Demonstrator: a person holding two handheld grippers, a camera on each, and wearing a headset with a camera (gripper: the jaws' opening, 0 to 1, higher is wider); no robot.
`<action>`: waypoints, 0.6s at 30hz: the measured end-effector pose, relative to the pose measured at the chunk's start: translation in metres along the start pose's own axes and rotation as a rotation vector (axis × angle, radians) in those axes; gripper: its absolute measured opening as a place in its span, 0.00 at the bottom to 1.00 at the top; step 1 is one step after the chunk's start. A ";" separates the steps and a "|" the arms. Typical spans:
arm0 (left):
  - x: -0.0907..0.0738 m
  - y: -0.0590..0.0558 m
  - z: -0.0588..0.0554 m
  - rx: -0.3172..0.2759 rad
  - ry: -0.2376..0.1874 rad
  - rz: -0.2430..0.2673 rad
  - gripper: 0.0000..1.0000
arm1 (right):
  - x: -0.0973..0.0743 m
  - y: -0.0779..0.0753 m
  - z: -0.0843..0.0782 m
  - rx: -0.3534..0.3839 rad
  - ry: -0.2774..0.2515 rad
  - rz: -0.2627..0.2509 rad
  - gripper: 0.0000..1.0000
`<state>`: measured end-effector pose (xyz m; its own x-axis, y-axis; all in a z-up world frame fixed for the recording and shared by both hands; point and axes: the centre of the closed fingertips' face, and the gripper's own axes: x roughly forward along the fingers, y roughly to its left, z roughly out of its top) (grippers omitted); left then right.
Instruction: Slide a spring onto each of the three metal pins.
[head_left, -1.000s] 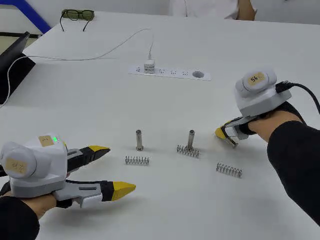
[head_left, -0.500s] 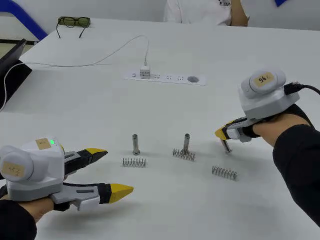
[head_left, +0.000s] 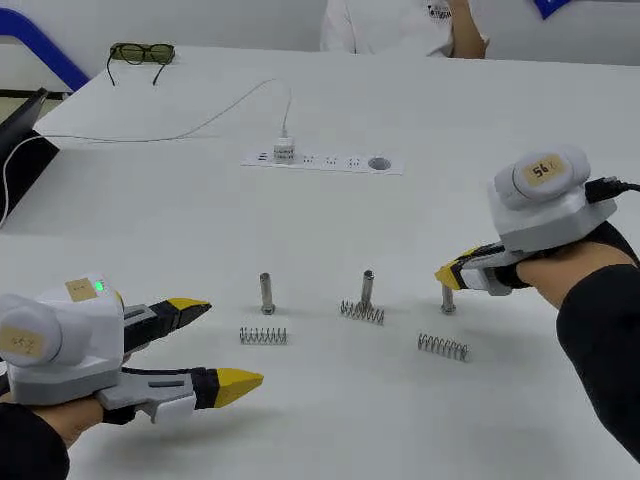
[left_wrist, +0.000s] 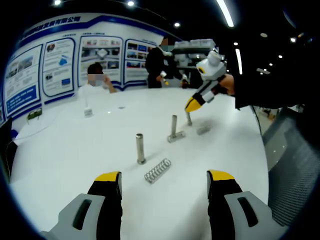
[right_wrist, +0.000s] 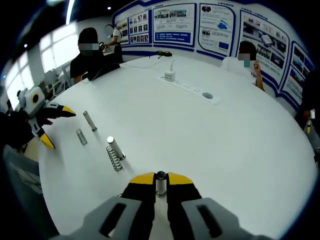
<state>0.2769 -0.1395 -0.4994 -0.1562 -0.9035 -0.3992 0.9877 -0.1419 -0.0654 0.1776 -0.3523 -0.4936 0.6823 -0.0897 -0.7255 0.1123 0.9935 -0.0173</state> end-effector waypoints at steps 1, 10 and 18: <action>0.000 0.000 0.000 0.001 0.000 0.000 0.70 | -0.001 0.000 -0.001 0.000 0.000 -0.001 0.08; 0.000 -0.003 0.003 0.006 -0.002 -0.002 0.70 | -0.007 0.001 -0.007 -0.001 -0.009 -0.014 0.09; 0.001 -0.004 0.006 0.012 -0.006 -0.003 0.70 | -0.009 0.001 -0.009 0.005 -0.015 -0.020 0.09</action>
<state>0.2725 -0.1418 -0.4938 -0.1590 -0.9054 -0.3936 0.9873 -0.1491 -0.0558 0.1651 -0.3500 -0.4937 0.6908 -0.1111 -0.7145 0.1301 0.9911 -0.0284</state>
